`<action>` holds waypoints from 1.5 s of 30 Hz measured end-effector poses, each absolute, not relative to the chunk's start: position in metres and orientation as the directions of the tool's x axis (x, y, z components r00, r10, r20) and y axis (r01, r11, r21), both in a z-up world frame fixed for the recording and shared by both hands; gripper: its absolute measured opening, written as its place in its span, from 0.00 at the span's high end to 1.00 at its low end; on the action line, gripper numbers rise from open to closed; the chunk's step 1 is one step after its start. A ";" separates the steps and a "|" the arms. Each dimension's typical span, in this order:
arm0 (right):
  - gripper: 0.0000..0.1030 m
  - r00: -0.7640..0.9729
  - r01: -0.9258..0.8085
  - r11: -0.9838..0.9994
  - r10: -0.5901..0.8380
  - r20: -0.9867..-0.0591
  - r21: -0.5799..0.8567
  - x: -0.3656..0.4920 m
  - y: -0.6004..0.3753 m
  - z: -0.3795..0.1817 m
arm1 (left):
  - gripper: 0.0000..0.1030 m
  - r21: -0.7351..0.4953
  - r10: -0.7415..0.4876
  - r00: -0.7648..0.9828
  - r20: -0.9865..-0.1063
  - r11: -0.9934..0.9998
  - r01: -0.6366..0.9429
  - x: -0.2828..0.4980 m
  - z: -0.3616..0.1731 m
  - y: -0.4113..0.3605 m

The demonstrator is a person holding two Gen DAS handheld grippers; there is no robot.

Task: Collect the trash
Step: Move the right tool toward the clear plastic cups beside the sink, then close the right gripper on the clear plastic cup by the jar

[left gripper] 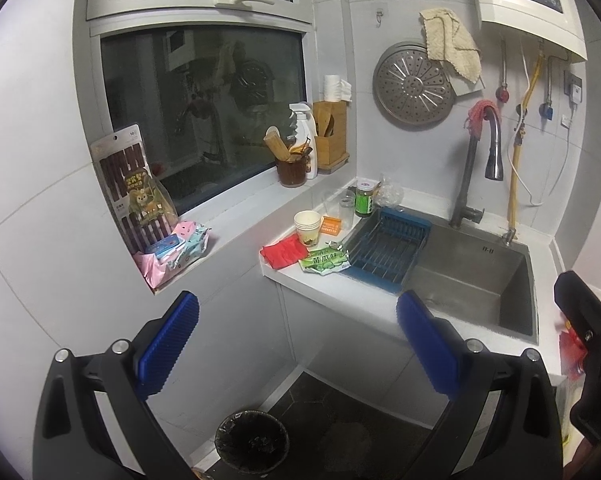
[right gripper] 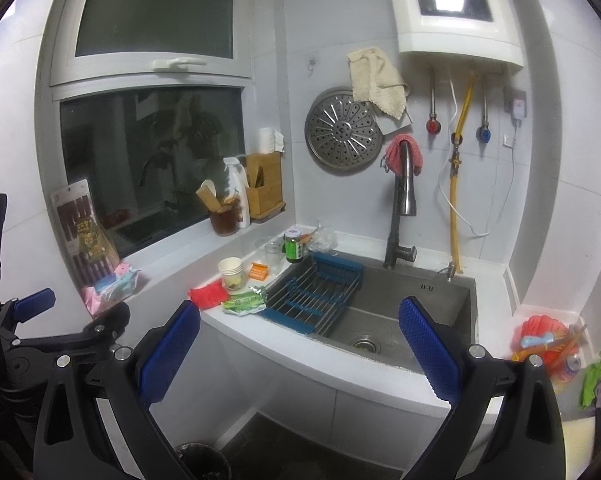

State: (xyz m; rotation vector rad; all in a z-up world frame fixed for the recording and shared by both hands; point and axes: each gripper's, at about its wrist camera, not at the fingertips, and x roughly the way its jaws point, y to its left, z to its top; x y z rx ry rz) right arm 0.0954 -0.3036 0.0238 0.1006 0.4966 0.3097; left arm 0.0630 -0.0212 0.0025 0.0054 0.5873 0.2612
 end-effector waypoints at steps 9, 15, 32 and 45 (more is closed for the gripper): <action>0.06 0.819 -0.302 0.932 0.360 -0.446 0.198 0.156 -0.318 0.013 | 0.06 0.064 0.299 0.783 -0.545 0.946 -0.317 0.111 0.003 -0.027; 0.06 0.812 -0.329 0.919 0.392 -0.433 0.216 0.192 -0.324 0.002 | 0.06 0.084 0.351 0.766 -0.539 0.927 -0.366 0.138 0.001 -0.033; 0.06 0.806 -0.289 0.926 0.373 -0.460 0.244 0.223 -0.266 -0.018 | 0.06 0.091 0.276 0.789 -0.548 0.958 -0.272 0.174 -0.007 0.010; 0.06 0.797 -0.290 0.944 0.328 -0.506 0.156 0.232 -0.215 -0.037 | 0.06 0.043 0.172 0.810 -0.560 0.983 -0.178 0.198 -0.028 0.042</action>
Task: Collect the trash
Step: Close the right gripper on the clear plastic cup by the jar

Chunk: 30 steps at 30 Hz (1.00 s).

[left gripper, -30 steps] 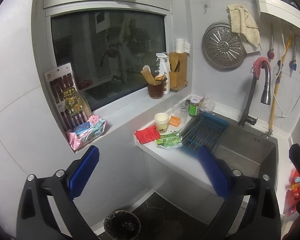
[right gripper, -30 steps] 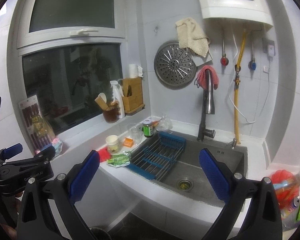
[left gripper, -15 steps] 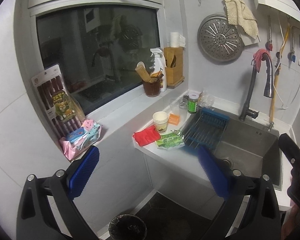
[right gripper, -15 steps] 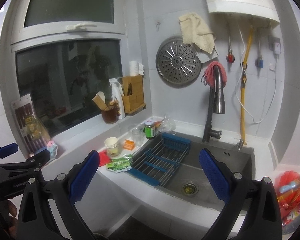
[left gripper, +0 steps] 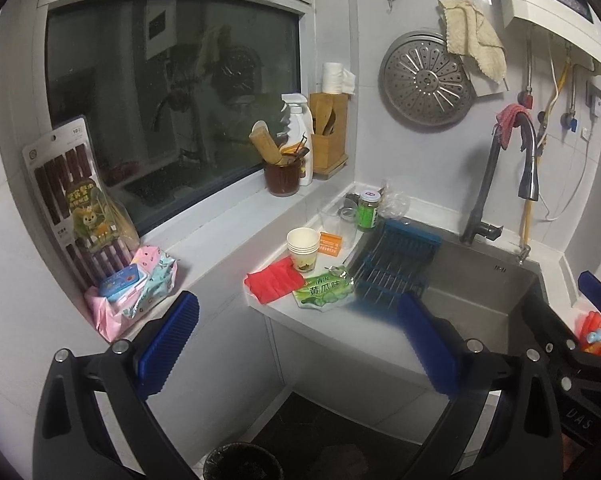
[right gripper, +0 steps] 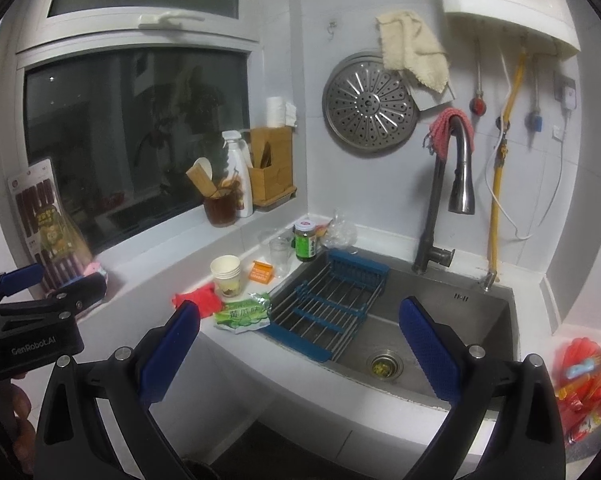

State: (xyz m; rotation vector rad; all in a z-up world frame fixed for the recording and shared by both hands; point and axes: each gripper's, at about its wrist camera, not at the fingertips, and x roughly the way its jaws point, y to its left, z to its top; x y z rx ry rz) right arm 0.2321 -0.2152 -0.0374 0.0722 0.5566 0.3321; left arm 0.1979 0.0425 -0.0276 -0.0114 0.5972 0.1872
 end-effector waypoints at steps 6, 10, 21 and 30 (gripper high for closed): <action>0.06 0.799 -0.314 0.937 0.347 -0.491 0.153 0.255 -0.209 -0.045 | 0.06 0.094 0.207 0.814 -0.543 0.978 -0.186 0.216 -0.031 0.035; 0.06 0.789 -0.362 0.926 0.367 -0.493 0.110 0.279 -0.201 -0.055 | 0.06 0.096 0.232 0.797 -0.558 0.972 -0.215 0.238 -0.037 0.031; 0.06 0.737 -0.456 0.878 0.466 -0.491 0.149 0.376 -0.198 -0.060 | 0.06 0.096 0.342 0.735 -0.586 0.929 -0.356 0.316 -0.048 0.033; 0.06 0.693 -0.520 0.842 0.513 -0.507 0.142 0.434 -0.189 -0.081 | 0.06 0.117 0.399 0.704 -0.588 0.903 -0.414 0.358 -0.065 0.030</action>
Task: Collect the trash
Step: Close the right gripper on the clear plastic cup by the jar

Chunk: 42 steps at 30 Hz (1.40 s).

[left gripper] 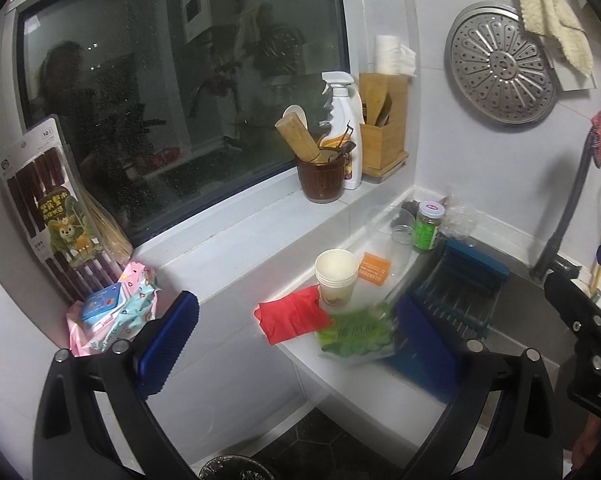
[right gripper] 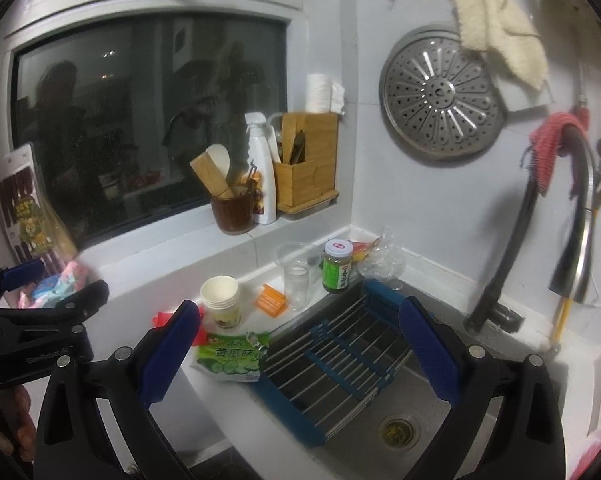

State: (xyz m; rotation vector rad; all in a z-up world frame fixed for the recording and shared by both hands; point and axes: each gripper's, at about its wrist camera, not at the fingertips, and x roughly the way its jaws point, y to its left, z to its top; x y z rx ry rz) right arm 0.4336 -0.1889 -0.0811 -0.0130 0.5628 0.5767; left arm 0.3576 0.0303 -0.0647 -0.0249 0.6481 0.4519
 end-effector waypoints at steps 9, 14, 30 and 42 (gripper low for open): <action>0.06 0.663 -0.591 0.801 0.549 -0.509 0.095 0.491 -0.171 -0.107 | 0.06 0.115 0.413 0.666 -0.621 0.889 -0.444 0.401 -0.080 0.032; 0.06 0.632 -0.628 0.773 0.577 -0.517 0.095 0.522 -0.150 -0.126 | 0.06 0.120 0.427 0.655 -0.623 0.880 -0.460 0.419 -0.084 0.035; 0.06 0.587 -0.665 0.746 0.548 -0.595 0.031 0.605 -0.066 -0.199 | 0.06 0.159 0.488 0.589 -0.644 0.838 -0.521 0.475 -0.114 0.057; 0.06 0.578 -0.659 0.752 0.518 -0.630 0.013 0.647 -0.026 -0.248 | 0.06 0.190 0.527 0.522 -0.671 0.802 -0.566 0.492 -0.128 0.069</action>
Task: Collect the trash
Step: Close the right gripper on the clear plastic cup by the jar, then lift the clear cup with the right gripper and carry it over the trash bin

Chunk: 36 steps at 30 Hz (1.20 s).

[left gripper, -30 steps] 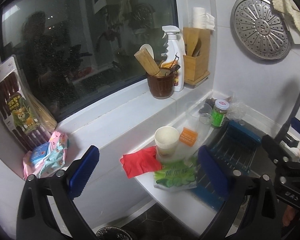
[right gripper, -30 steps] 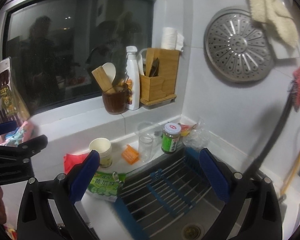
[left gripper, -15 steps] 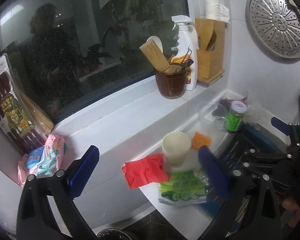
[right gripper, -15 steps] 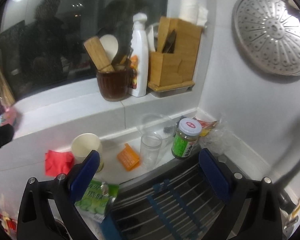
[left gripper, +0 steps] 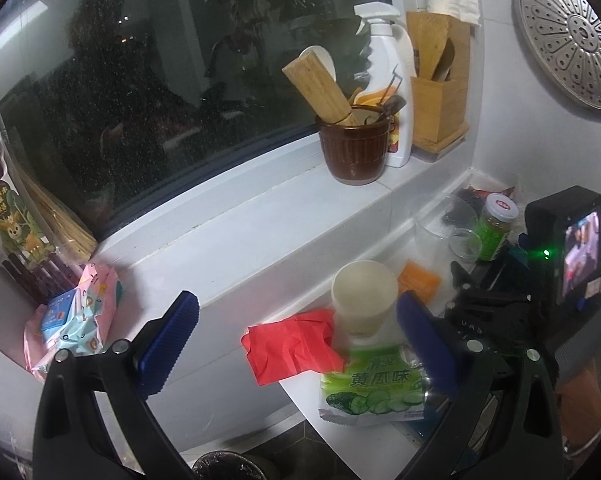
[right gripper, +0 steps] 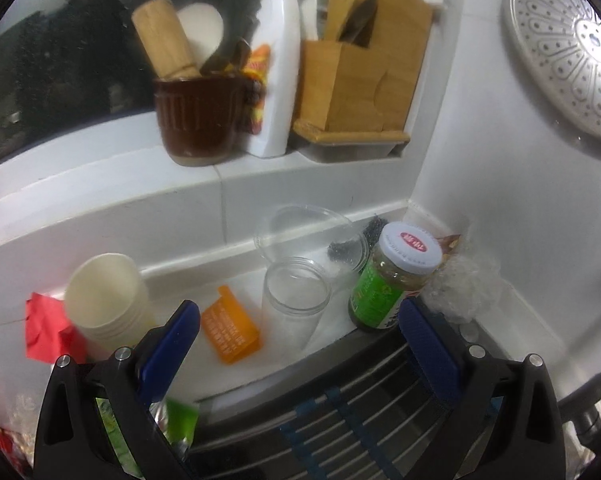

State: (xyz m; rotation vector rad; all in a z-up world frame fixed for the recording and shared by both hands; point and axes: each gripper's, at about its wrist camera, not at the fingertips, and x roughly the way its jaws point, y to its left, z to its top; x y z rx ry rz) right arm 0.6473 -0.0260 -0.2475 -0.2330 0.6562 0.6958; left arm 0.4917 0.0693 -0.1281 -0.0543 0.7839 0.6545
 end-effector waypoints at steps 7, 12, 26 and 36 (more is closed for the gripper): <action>0.06 0.566 -0.639 0.769 0.503 -0.653 0.038 0.670 -0.014 -0.264 | 0.06 0.192 0.540 0.498 -0.679 0.785 -0.589 0.492 -0.131 0.079; 0.06 0.553 -0.637 0.770 0.499 -0.667 0.047 0.678 -0.008 -0.269 | 0.06 0.193 0.546 0.488 -0.681 0.777 -0.600 0.492 -0.133 0.082; 0.22 0.526 -0.627 0.778 0.470 -0.709 0.050 0.698 0.003 -0.288 | 0.06 0.197 0.558 0.470 -0.684 0.762 -0.617 0.491 -0.135 0.088; 0.55 0.470 -0.614 0.784 0.459 -0.754 0.094 0.708 0.003 -0.300 | 0.06 0.200 0.560 0.456 -0.691 0.755 -0.624 0.489 -0.140 0.094</action>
